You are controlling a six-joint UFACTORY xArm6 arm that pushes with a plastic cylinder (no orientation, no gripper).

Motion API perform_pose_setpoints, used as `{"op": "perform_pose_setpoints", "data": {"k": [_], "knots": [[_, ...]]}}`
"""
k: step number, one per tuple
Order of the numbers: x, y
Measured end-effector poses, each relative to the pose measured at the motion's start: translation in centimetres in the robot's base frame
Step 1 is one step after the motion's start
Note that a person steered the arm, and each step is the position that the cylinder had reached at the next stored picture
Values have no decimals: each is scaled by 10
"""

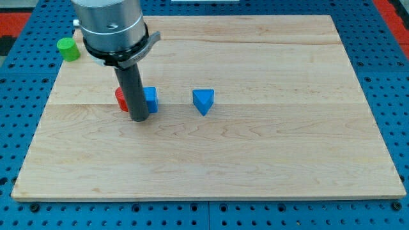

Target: Push green circle into red star

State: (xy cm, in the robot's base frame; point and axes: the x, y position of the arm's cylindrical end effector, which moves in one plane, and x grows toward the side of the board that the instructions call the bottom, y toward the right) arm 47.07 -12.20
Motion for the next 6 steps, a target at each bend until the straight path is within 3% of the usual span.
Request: {"op": "perform_pose_setpoints", "data": {"k": [2, 6], "knots": [[-2, -24], [-140, -24]]}}
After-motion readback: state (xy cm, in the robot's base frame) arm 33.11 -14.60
